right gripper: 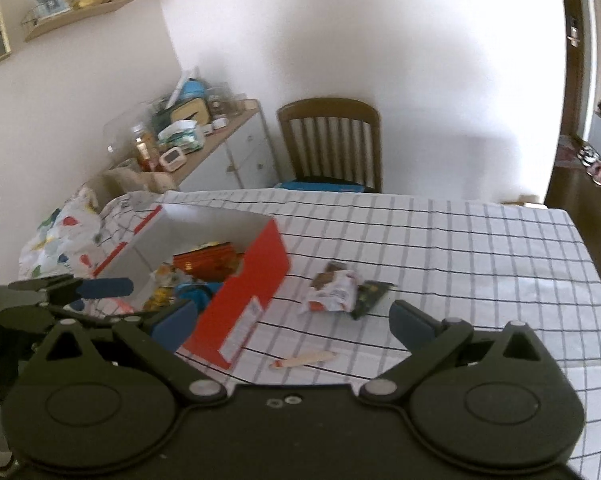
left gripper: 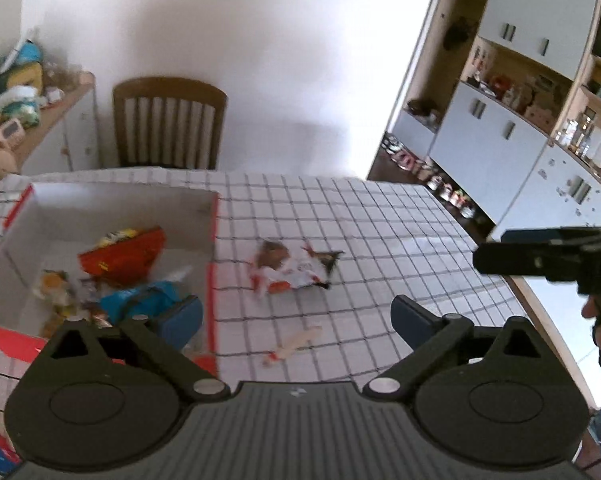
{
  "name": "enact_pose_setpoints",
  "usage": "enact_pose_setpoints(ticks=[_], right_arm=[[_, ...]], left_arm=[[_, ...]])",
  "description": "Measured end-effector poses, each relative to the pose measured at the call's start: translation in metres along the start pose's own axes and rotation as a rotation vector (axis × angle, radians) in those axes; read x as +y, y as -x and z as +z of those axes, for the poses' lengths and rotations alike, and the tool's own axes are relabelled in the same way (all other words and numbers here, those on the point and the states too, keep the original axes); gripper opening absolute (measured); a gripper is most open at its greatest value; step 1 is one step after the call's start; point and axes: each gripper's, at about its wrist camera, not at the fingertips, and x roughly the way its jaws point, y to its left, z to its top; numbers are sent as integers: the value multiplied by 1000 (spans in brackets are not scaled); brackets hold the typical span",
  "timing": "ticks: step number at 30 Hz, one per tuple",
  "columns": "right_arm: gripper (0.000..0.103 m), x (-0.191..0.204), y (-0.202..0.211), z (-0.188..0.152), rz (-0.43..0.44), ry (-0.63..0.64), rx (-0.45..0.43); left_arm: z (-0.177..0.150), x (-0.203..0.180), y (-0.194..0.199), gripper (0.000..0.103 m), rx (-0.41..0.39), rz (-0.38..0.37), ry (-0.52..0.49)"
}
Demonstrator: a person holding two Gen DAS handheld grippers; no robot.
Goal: Organize snacks
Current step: 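Withdraw both tools from the box back toward the remaining snacks, then grasp the white-brown biscuit pack with the right tool while the left tool grasps the wooden stick snack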
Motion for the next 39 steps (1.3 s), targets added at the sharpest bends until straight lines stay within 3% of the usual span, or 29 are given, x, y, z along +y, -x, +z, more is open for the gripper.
enact_pose_setpoints(ticks=[3, 9, 14, 23, 35, 39], right_arm=[[103, -16, 1, -2, -29, -19, -2], [103, -45, -6, -7, -60, -64, 24], [103, -58, -21, -5, -64, -31, 72], [103, -59, -62, 5, -1, 141, 184], [97, -25, -157, 33, 57, 518, 330], [97, -16, -184, 39, 90, 623, 354]], left_arm=[[-5, -10, -11, 101, 9, -19, -12], [-22, -35, -39, 101, 48, 4, -136], [-35, -41, -62, 101, 71, 10, -201], [-45, -51, -92, 101, 77, 11, -253], [-52, -46, -131, 100, 140, -4, -212], [-54, -44, -138, 89, 136, -3, -206]])
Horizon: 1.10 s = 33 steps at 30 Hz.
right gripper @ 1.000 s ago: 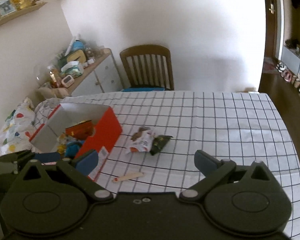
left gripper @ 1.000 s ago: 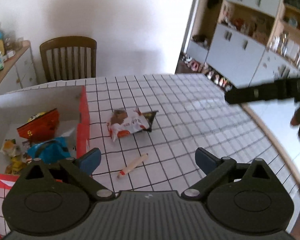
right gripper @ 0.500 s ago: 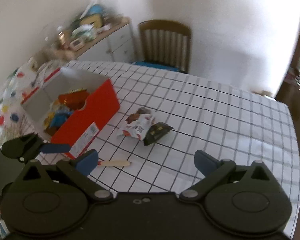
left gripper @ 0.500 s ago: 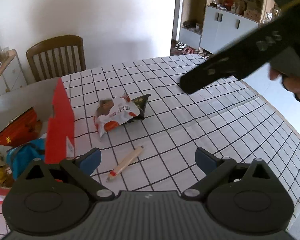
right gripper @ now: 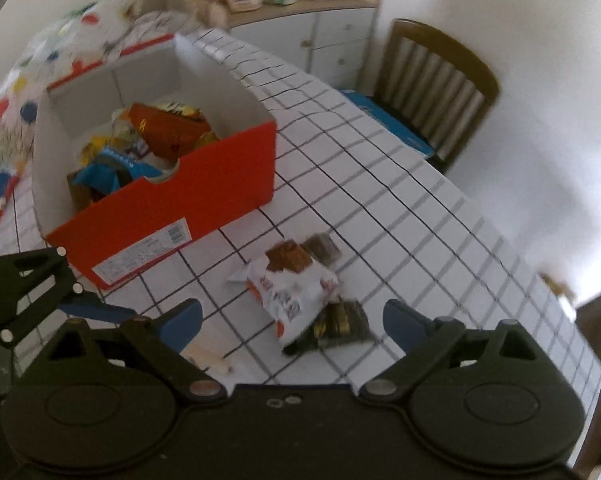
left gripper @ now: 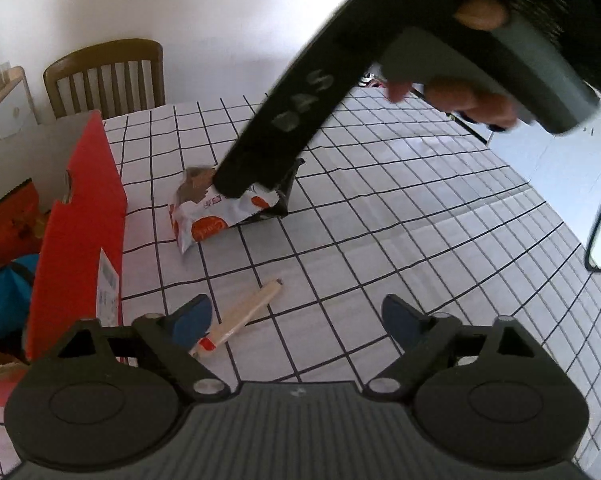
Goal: Organize snacks
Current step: 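Grasp the white-brown biscuit pack with the right tool while the left tool grasps the wooden stick snack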
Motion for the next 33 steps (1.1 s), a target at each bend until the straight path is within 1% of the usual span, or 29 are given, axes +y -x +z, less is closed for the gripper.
enact_pose_setpoints(ticks=[2, 6, 9, 11, 14, 16, 18, 20, 22, 23, 25, 27, 28, 29, 33], right_arm=[[97, 1, -12, 7, 19, 42, 16], [97, 2, -35, 18, 49, 124, 54], [96, 1, -52, 24, 81, 193, 102], [96, 1, -61, 28, 108, 210, 136], [96, 3, -72, 30, 116, 238, 155], [96, 4, -77, 30, 127, 248, 173], [93, 6, -82, 28, 127, 259, 184], [85, 7, -86, 26, 124, 263, 194], [80, 4, -85, 24, 118, 252, 187], [75, 3, -84, 23, 122, 243, 181], [68, 1, -82, 20, 130, 231, 177], [62, 2, -78, 19, 128, 245, 178], [59, 3, -77, 17, 115, 252, 177], [57, 4, -76, 17, 107, 254, 177], [52, 6, -67, 14, 111, 240, 150]], left_arm=[[-1, 0, -3, 86, 0, 3, -8], [-1, 3, -11, 77, 22, -6, 13], [-1, 5, -18, 76, 44, -1, 13], [0, 7, -21, 75, 54, 0, 12], [0, 11, -23, 65, 64, 0, 8], [0, 14, -24, 65, 69, 1, 13], [1, 16, -26, 65, 72, 9, 15], [2, 18, -28, 64, 78, 10, 13], [2, 19, -29, 62, 85, 11, 8], [2, 20, -30, 62, 89, 11, 5], [1, 21, -32, 59, 96, 14, -3], [0, 22, -35, 45, 112, 15, -12], [0, 22, -36, 44, 117, 19, -21], [-1, 22, -36, 40, 120, 21, -28], [-3, 24, -39, 30, 143, 20, -43]])
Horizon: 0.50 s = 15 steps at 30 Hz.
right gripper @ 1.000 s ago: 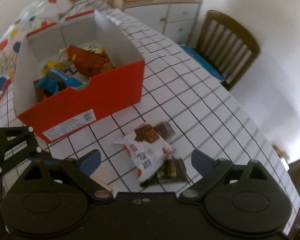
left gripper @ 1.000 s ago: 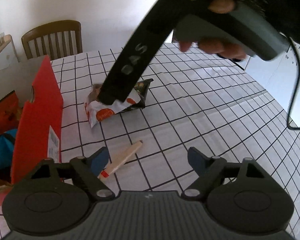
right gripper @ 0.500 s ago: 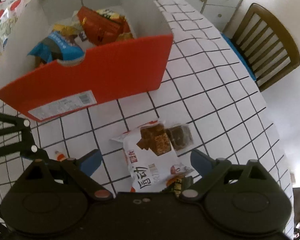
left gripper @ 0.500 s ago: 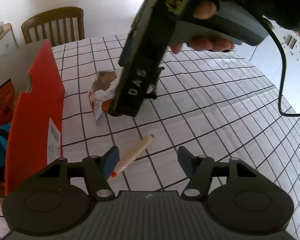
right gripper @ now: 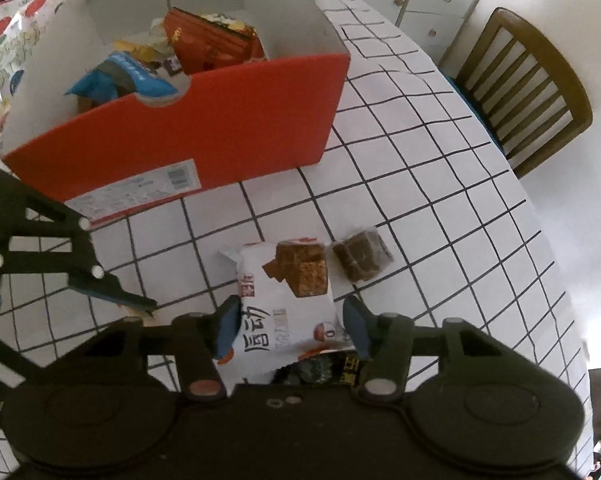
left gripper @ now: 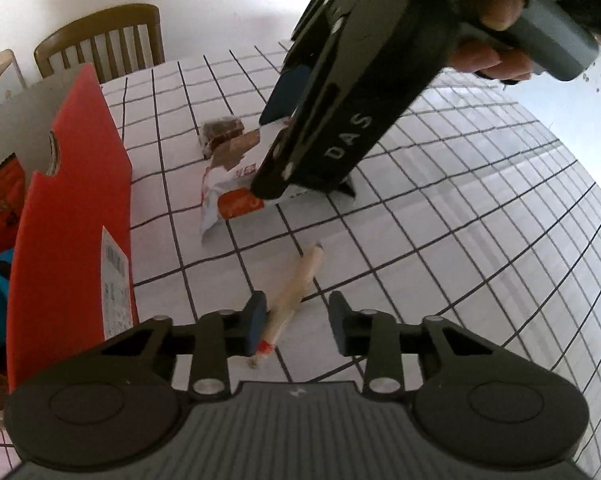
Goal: Organize snacks
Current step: 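Grasp the white-brown biscuit pack with the right tool while the left tool grasps the wooden stick snack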
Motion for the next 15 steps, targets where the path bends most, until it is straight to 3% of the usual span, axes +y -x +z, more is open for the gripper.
enact_pose_setpoints(ticks=[5, 9, 15], right_arm=[[47, 5, 7, -7, -20, -31, -32], [47, 8, 14, -13, -52, -56, -54], [46, 13, 35, -26, -118, -143, -117]], left_arm=[[-3, -2, -1, 13, 8, 2, -15], [-4, 0, 0, 11, 4, 3, 18], [-2, 15, 4, 10, 26, -31, 165]])
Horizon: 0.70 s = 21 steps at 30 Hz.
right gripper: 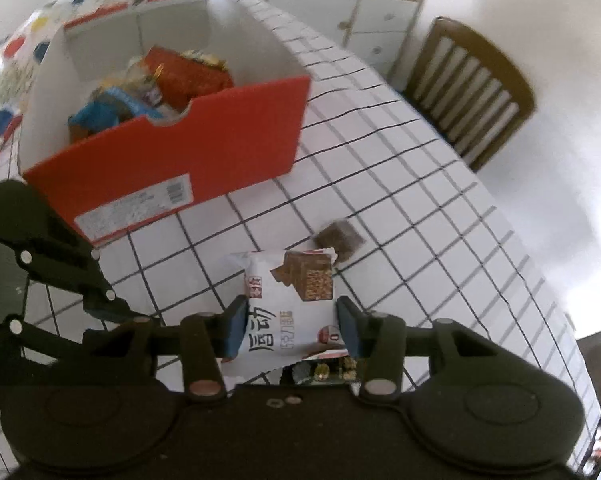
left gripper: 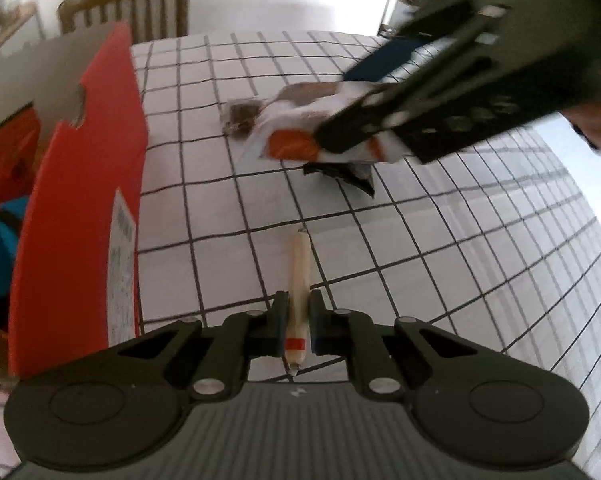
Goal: Organize snacks
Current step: 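Grasp the white-brown biscuit pack with the right tool while the left tool grasps the wooden stick snack, then carry both snacks over the red box and open both tools to drop them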
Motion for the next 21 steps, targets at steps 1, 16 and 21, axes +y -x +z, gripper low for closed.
enact_pose_setpoints(ticks=[1, 16, 21], right_arm=[[46, 0, 6, -3, -7, -26, -13], [46, 21, 73, -49, -149, -405, -105], [46, 39, 90, -64, -178, -496, -134]], left_arm=[[0, 2, 2, 10, 3, -8, 23], [-12, 14, 45, 10, -11, -55, 237], [-16, 10, 65, 10, -34, -60, 252]])
